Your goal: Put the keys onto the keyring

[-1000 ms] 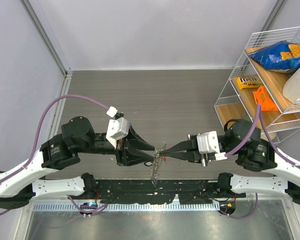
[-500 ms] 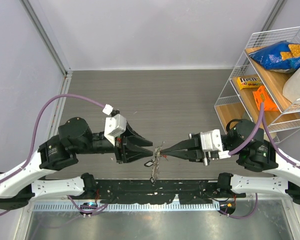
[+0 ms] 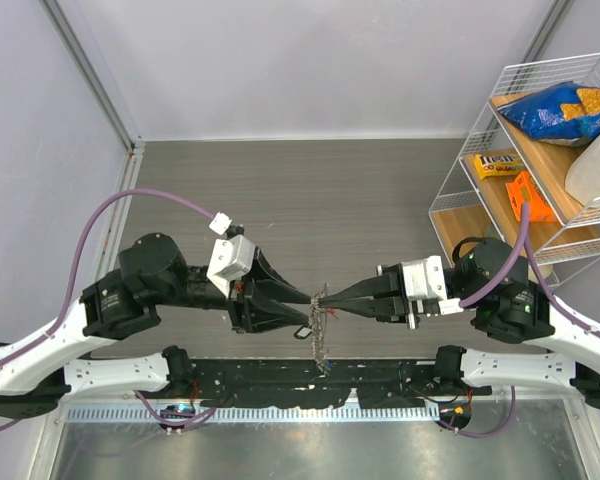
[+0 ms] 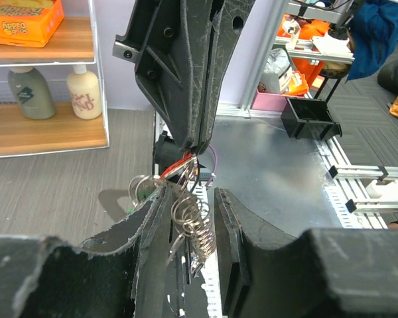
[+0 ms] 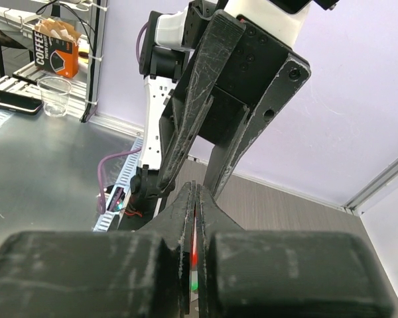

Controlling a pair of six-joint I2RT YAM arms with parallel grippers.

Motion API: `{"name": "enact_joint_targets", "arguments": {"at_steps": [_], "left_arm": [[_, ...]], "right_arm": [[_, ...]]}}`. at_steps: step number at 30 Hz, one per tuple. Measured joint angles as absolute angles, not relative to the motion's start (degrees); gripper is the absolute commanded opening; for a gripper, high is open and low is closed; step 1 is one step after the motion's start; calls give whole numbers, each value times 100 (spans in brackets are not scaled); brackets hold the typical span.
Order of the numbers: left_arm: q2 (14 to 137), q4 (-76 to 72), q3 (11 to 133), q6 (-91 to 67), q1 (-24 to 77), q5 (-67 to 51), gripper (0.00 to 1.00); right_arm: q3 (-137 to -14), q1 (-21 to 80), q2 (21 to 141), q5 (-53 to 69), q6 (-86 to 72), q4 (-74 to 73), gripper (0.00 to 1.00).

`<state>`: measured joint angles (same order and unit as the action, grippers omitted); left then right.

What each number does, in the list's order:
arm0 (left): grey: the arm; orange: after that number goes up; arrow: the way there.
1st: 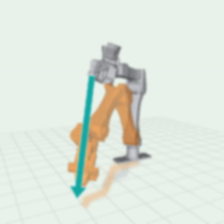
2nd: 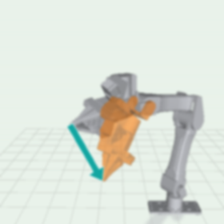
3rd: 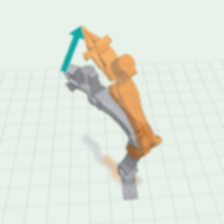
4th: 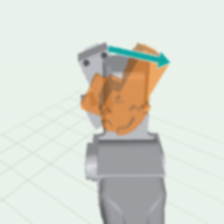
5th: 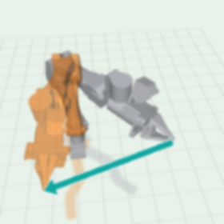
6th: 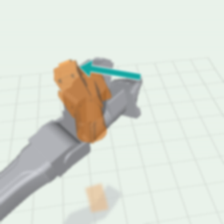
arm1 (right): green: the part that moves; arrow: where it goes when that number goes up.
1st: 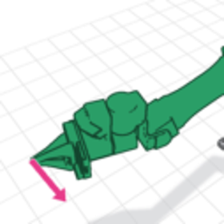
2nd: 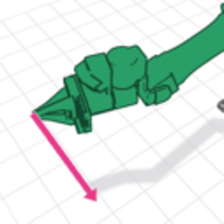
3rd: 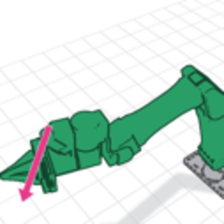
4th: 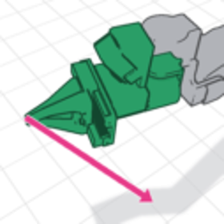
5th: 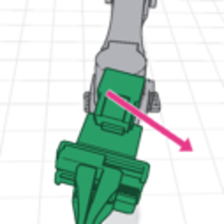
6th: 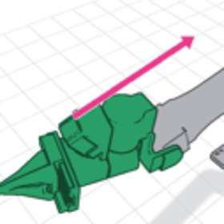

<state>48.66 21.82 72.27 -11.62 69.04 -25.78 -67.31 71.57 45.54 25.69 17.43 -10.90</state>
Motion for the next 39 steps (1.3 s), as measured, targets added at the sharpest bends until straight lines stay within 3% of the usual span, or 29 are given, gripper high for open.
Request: {"name": "enact_joint_targets", "arguments": {"at_steps": [16,22,25,28,30,34,37,39], "left_arm": [[4930,2161,7205,-1153,6904,-2626,36],[4648,2209,6897,-1135,6904,-2191,36],[4593,2290,6757,-1125,6904,-1813,37],[4558,2318,6595,-1109,6904,-1409,37],[4558,2362,6475,-1107,6904,-1144,38],[4558,2502,6178,-1140,6904,-414,41],[4560,2657,5957,-1249,6904,331,44],[4560,2781,5795,-1380,6904,847,53]], "right_arm": [[-6790,7157,4619,2405,1673,-812,6],[-6235,7157,4110,1863,1562,-792,7],[-5957,7159,3903,1435,1358,-779,22],[-5704,7159,3868,906,1061,-843,45],[-5520,7157,3881,502,860,-961,53],[-5144,7157,3907,-222,384,-1267,64],[-4812,7157,4014,-510,51,-1494,66],[-4600,7157,4136,-670,-163,-1610,68]]}}
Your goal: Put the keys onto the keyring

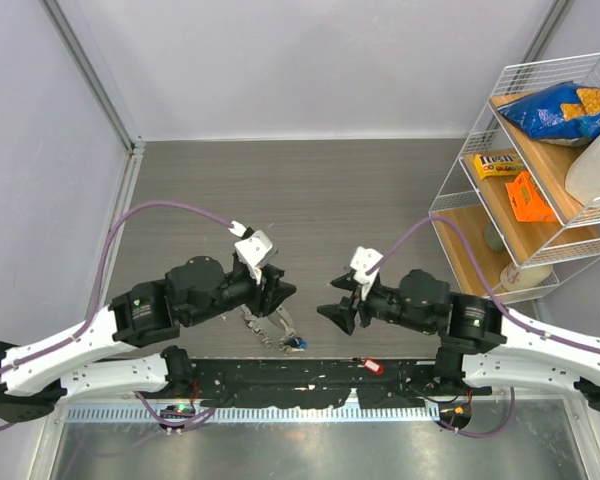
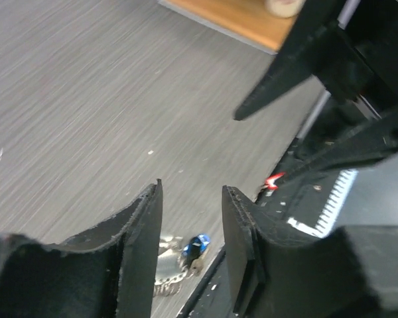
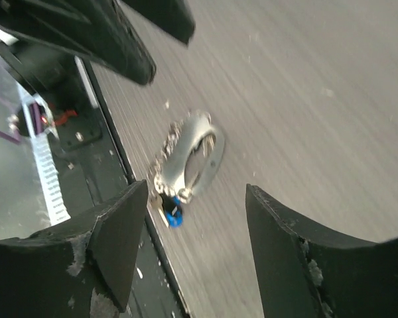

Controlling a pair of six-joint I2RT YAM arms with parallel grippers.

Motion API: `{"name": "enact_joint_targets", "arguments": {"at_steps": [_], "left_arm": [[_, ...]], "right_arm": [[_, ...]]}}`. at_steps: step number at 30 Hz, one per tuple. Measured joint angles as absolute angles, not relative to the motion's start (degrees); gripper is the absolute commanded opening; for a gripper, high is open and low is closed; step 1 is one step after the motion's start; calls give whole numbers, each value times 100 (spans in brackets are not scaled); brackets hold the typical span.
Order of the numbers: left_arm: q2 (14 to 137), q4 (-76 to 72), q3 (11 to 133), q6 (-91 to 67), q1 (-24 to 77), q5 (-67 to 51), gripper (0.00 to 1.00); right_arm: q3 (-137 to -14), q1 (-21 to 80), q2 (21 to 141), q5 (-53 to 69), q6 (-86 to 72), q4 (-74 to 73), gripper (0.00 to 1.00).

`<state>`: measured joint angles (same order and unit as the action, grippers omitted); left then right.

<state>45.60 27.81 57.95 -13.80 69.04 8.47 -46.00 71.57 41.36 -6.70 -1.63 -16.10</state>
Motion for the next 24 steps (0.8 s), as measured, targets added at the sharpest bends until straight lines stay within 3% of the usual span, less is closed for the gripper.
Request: {"name": "enact_joint_targets", "arguments": {"at_steps": [3,6,8,9,10,16,24], "left_arm": [[4556,2930,5500,-1621,6904,1525,59],[4543,3111,5131,-1885,6904,2126,68],[4519,3210,4895,-2062,6904,2495,84],[4495,3249,4801,-2093,6904,2617,98],[4458,3277,4685,-2185,6904,2762,99],[4045,3514,4259,-2403,6904,3284,100],[3474,3824,4917,-2012,6904,3800,100]], "right_arm": [[-4309,7155,4381,-790,-403,-1680,70],[-3951,7150,4550,-843,-633,-1673,79],[-3750,7153,4630,-952,-823,-1629,87],[-3706,7150,4687,-1015,-893,-1610,89],[-3669,7153,4764,-1129,-996,-1562,95],[-3951,7150,5334,-2294,-1457,-1758,95],[-6248,7150,5933,-4115,-882,-1916,95]]}}
